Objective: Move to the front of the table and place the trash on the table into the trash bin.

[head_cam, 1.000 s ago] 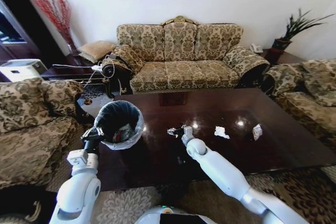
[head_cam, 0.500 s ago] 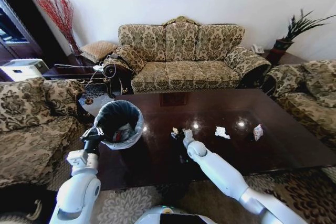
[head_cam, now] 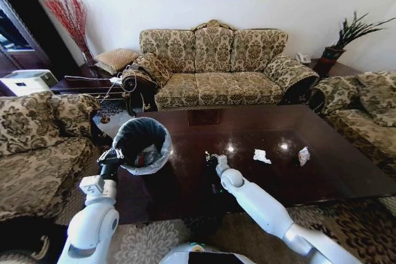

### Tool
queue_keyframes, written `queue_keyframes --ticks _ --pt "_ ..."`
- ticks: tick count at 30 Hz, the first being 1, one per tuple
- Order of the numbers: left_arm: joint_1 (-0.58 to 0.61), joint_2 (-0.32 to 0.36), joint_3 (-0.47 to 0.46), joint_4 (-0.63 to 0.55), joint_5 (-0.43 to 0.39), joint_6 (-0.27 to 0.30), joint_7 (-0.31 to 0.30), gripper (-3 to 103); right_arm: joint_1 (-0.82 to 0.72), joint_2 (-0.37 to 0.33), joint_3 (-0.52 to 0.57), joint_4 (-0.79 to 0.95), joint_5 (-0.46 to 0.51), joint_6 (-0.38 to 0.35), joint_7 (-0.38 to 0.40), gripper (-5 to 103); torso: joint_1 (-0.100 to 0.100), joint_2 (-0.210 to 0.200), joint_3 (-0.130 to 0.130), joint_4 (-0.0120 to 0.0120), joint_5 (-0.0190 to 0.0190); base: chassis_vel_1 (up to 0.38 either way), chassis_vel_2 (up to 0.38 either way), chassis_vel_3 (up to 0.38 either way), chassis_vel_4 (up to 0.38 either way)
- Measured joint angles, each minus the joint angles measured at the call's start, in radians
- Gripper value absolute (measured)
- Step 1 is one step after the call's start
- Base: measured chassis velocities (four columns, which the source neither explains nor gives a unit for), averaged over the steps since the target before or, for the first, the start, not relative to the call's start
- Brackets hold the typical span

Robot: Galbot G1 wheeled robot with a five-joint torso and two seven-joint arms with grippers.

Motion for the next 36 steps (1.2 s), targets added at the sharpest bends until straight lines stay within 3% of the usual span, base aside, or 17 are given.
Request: queue_keyframes --ticks 6,11,15,17,20,22,23,27,29,31,34,36 --pt "0.000 0.007 0.001 0.000 -0.011 0.000 0.006 3 0.013 -0.028 0.018 0.093 -0.040 0.018 0.033 0 0.000 0.000 0.000 -0.0002 0.0000 0.000 0.000 0.000 0.000" --pt "0.008 0.009 0.013 0.000 -0.013 0.000 0.028 3 0.110 -0.111 0.020 0.303 0.010 0.035 0.021 0 0.000 0.000 0.000 -0.0001 -0.0002 0.000 0.000 0.000 0.000" --pt "0.005 0.006 0.028 0.016 -0.005 -0.002 0.063 3 0.324 -0.193 -0.045 0.546 0.208 0.025 -0.008 0 0.000 0.000 0.000 -0.0003 -0.0004 0.000 0.000 0.000 0.000" --pt "0.004 0.006 0.029 0.018 -0.004 -0.002 0.067 3 0.347 -0.193 -0.052 0.561 0.226 0.020 -0.010 0 0.000 0.000 0.000 -0.0003 -0.0006 0.000 0.000 0.000 0.000" --pt "-0.005 0.012 0.037 0.026 -0.009 -0.004 0.079 3 0.510 -0.141 -0.138 0.637 0.361 -0.022 -0.012 0 0.000 0.000 0.000 -0.0001 -0.0004 0.000 0.000 0.000 0.000" --pt "-0.005 0.013 0.038 0.027 -0.010 -0.004 0.080 3 0.520 -0.135 -0.147 0.640 0.369 -0.024 -0.010 0 0.000 0.000 0.000 0.0000 -0.0006 0.000 0.000 0.000 0.000" --pt "-0.009 0.019 0.038 0.031 -0.014 -0.004 0.083 3 0.563 -0.099 -0.211 0.648 0.407 -0.033 0.003 0 0.000 0.000 0.000 0.0003 -0.0006 0.000 0.000 0.000 0.000" --pt "-0.021 0.022 0.036 0.034 -0.025 -0.004 0.084 3 0.586 -0.061 -0.302 0.642 0.415 -0.070 0.013 -3 0.000 0.000 0.000 0.0002 -0.0006 0.000 0.000 0.000 0.000" --pt "-0.025 0.021 0.035 0.034 -0.028 -0.004 0.084 3 0.583 -0.053 -0.339 0.634 0.397 -0.085 0.015 7 0.000 0.000 0.000 -0.0001 -0.0003 0.000 0.000 0.000 0.000" --pt "-0.026 0.020 0.035 0.035 -0.028 -0.003 0.084 3 0.581 -0.053 -0.348 0.633 0.391 -0.087 0.015 7 0.000 0.000 0.000 -0.0002 -0.0003 0.000 0.000 0.000 0.000" --pt "-0.036 0.018 0.037 0.040 -0.029 -0.002 0.084 3 0.571 -0.045 -0.390 0.617 0.368 -0.096 0.016 22 0.000 0.000 0.000 -0.0003 -0.0003 0.000 0.000 0.000 0.000" --pt "-0.039 0.018 0.038 0.041 -0.030 -0.001 0.084 3 0.570 -0.038 -0.394 0.606 0.364 -0.097 0.017 27 0.000 0.000 0.000 -0.0003 -0.0003 0.000 0.000 0.000 0.000"
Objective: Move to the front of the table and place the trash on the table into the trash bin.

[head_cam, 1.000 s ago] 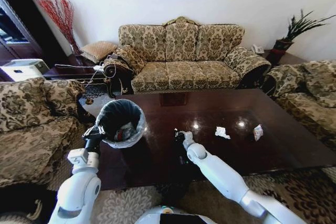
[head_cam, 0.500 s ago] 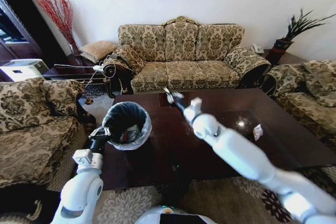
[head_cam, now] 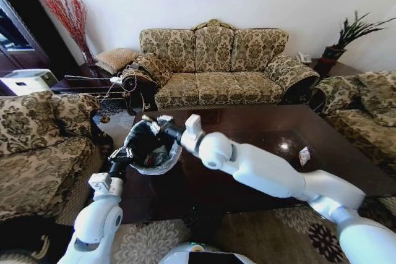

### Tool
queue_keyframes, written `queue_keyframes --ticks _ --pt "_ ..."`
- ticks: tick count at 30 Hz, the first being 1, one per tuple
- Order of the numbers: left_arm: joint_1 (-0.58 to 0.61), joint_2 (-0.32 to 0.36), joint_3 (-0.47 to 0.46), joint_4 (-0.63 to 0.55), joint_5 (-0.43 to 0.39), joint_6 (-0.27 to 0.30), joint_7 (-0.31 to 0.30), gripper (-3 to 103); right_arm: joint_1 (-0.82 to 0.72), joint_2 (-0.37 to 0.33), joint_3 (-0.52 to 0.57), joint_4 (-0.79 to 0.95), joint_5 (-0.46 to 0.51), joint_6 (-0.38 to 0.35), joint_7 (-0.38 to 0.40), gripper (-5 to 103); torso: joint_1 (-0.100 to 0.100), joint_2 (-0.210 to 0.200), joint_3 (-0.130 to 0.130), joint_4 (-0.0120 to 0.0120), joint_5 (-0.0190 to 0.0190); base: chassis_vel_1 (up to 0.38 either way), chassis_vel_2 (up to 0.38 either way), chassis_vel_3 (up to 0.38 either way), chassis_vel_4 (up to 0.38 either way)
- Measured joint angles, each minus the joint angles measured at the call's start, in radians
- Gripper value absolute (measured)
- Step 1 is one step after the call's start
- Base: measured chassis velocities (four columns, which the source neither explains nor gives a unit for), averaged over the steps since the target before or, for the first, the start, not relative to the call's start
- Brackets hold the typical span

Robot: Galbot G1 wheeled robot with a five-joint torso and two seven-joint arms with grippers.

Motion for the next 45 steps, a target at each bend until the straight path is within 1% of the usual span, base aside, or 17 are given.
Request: queue_keyframes --ticks 6,7,12,13,15,17,18,20,21,22,24,25,26,28,33,37,45 --pt "-0.007 0.007 0.000 0.007 -0.009 0.002 0.000 3 0.012 0.036 0.007 -0.030 -0.007 0.003 0.027 55 0.000 0.000 0.000 0.0001 0.0000 0.000 0.000 0.000 0.000" --pt "-0.007 0.007 0.000 0.007 -0.009 0.002 0.000 3 0.012 0.036 0.007 -0.030 -0.007 0.003 0.027 55 0.000 0.000 0.000 0.0001 0.0000 0.000 0.000 0.000 0.000" --pt "-0.011 0.019 -0.006 0.010 -0.023 0.003 -0.002 3 0.047 0.036 0.084 -0.014 0.009 0.031 0.140 71 0.000 0.000 0.000 0.0004 -0.0001 0.000 0.000 0.000 0.000" --pt "-0.014 0.022 -0.010 0.007 -0.032 0.003 -0.004 3 0.051 0.009 0.120 -0.011 0.015 0.033 0.164 83 0.000 0.000 0.000 0.0006 -0.0002 0.000 0.000 0.000 0.000" --pt "-0.015 0.024 -0.011 0.004 -0.037 0.003 -0.004 3 0.048 -0.011 0.141 -0.011 0.015 0.033 0.171 83 0.000 0.000 0.000 0.0005 -0.0001 0.000 0.000 0.000 0.000" --pt "-0.017 0.031 -0.019 -0.011 -0.053 0.007 -0.007 3 0.011 -0.091 0.213 -0.009 0.006 0.021 0.178 93 0.000 0.000 0.000 0.0004 0.0003 0.000 0.000 0.000 0.000" --pt "-0.017 0.031 -0.019 -0.011 -0.053 0.007 -0.007 3 0.011 -0.091 0.213 -0.009 0.006 0.021 0.178 93 0.000 0.000 0.000 0.0004 0.0003 0.000 0.000 0.000 0.000" --pt "-0.015 0.039 -0.029 -0.030 -0.068 0.011 -0.006 3 -0.081 -0.227 0.310 0.002 -0.013 -0.012 0.180 99 0.000 0.000 0.000 0.0000 0.0006 0.000 0.000 0.000 0.000" --pt "-0.012 0.039 -0.032 -0.036 -0.069 0.011 -0.006 3 -0.127 -0.269 0.348 0.002 -0.021 -0.021 0.182 100 0.000 0.000 0.000 -0.0003 0.0005 0.000 0.000 0.000 0.000" --pt "-0.012 0.039 -0.032 -0.036 -0.069 0.011 -0.006 3 -0.127 -0.269 0.348 0.002 -0.021 -0.021 0.182 100 0.000 0.000 0.000 -0.0003 0.0005 0.000 0.000 0.000 0.000" --pt "-0.005 0.037 -0.036 -0.043 -0.070 0.011 -0.006 3 -0.251 -0.335 0.441 -0.003 -0.061 -0.037 0.167 100 0.000 0.000 0.000 -0.0003 0.0009 0.000 0.000 0.000 0.000" --pt "0.000 0.033 -0.037 -0.047 -0.070 0.011 -0.007 3 -0.375 -0.375 0.526 -0.015 -0.126 -0.042 0.133 100 0.000 0.000 0.000 -0.0002 0.0010 0.000 0.000 0.000 0.000" --pt "0.000 0.033 -0.037 -0.047 -0.070 0.011 -0.007 3 -0.375 -0.375 0.526 -0.015 -0.126 -0.042 0.133 100 0.000 0.000 0.000 -0.0002 0.0010 0.000 0.000 0.000 0.000" --pt "0.009 0.029 -0.037 -0.053 -0.069 0.011 -0.009 3 -0.538 -0.399 0.660 -0.030 -0.200 -0.044 0.082 100 0.000 0.000 0.000 -0.0001 0.0002 0.000 0.000 0.000 0.000" --pt "0.026 0.031 -0.037 -0.062 -0.062 0.009 -0.015 3 -0.796 -0.371 0.816 -0.079 -0.287 -0.042 0.030 100 0.000 0.000 0.000 0.0000 0.0006 -0.024 -0.022 0.035 0.044" --pt "0.035 0.036 -0.038 -0.069 -0.057 0.008 -0.016 3 -0.863 -0.335 0.874 -0.111 -0.307 -0.037 0.015 100 0.000 0.000 0.000 0.0001 0.0002 -0.097 -0.103 0.120 0.110" --pt "0.052 0.028 -0.032 -0.079 -0.038 0.005 -0.016 3 -0.877 -0.284 0.896 -0.191 -0.333 -0.020 -0.017 100 0.000 0.000 0.000 0.0001 0.0003 -0.200 -0.208 0.222 0.208"
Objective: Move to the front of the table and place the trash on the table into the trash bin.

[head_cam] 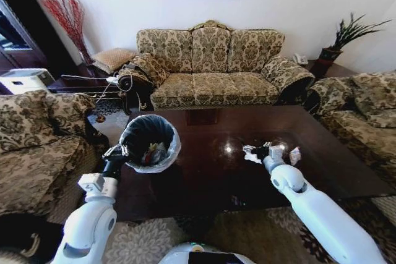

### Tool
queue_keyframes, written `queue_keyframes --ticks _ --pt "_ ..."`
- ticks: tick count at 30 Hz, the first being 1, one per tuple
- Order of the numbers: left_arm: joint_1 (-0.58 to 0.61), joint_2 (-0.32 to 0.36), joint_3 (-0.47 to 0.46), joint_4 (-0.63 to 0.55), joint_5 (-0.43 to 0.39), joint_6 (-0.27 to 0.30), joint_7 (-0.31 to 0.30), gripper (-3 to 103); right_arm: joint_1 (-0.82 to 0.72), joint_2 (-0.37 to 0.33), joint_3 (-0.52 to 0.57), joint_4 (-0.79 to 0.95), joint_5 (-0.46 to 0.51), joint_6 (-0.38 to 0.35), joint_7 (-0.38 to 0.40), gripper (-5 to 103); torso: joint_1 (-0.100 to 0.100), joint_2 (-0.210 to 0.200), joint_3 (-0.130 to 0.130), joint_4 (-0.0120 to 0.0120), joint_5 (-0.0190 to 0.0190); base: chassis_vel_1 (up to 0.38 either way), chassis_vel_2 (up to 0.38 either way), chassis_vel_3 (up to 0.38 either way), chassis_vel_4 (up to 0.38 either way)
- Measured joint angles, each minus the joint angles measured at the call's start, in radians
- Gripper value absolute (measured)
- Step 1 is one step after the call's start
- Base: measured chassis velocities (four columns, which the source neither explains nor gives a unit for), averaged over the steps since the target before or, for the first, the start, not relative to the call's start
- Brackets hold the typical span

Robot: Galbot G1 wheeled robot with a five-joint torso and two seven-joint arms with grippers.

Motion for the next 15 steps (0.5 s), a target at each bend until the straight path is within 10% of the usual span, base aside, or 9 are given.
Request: queue_keyframes --ticks 15 --pt "0.014 -0.010 0.004 -0.006 0.019 -0.004 0.002 3 0.069 0.196 -0.089 -0.262 -0.005 0.150 -0.148 100 0.000 0.000 0.000 0.0002 -0.0023 -0.138 -0.156 0.134 0.126"
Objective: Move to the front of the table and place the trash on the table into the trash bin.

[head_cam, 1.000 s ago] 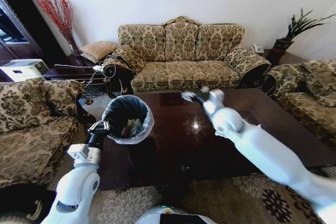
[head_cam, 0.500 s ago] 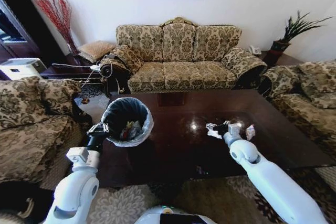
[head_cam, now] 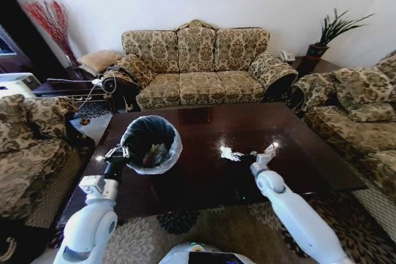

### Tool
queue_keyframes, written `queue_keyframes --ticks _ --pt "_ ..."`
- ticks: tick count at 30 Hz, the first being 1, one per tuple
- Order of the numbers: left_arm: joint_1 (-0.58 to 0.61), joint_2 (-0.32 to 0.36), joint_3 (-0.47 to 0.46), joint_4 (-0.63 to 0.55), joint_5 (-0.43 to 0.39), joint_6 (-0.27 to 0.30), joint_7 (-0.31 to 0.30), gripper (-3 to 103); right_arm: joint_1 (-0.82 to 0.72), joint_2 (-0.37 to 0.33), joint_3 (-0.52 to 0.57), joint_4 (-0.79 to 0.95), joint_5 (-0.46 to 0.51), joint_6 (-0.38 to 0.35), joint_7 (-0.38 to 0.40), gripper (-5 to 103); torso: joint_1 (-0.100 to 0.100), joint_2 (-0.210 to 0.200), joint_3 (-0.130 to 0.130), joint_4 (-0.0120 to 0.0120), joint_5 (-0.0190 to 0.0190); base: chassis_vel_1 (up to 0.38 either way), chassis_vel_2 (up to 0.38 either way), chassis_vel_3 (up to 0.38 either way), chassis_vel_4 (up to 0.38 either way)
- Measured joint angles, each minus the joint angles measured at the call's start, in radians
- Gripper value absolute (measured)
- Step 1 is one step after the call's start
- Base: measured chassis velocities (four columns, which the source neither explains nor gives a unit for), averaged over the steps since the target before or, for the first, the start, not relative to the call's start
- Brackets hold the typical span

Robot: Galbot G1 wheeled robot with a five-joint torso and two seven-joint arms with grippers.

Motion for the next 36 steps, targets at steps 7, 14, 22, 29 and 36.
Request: queue_keyframes --ticks 7,14,22,29,36 --pt "-0.004 -0.008 0.009 0.010 0.009 -0.002 0.003 3 0.026 0.045 -0.041 -0.076 -0.038 0.025 -0.015 100 0.000 0.000 0.000 0.0000 0.0017 0.058 0.057 -0.019 -0.011" --pt "-0.010 -0.004 0.009 0.020 0.009 -0.005 0.008 3 0.042 0.065 -0.060 -0.118 -0.066 0.026 -0.004 100 0.000 0.000 0.000 -0.0006 0.0021 0.000 0.000 0.000 0.000" --pt "-0.013 -0.005 0.009 0.030 0.009 -0.013 0.008 3 0.056 0.080 -0.072 -0.145 -0.070 0.040 0.004 73 0.000 0.000 0.000 -0.0002 0.0020 0.000 0.000 0.000 0.000" --pt "-0.018 -0.004 0.009 0.035 0.008 -0.015 0.008 3 0.045 0.080 -0.066 -0.151 -0.079 0.055 0.015 51 0.000 0.000 0.000 -0.0003 0.0020 0.000 0.000 0.000 0.000" --pt "-0.020 -0.005 0.012 0.036 0.008 -0.016 0.010 3 0.020 0.068 -0.036 -0.113 -0.083 0.068 0.026 19 0.000 0.000 0.000 -0.0003 0.0021 0.000 0.000 0.000 0.000"
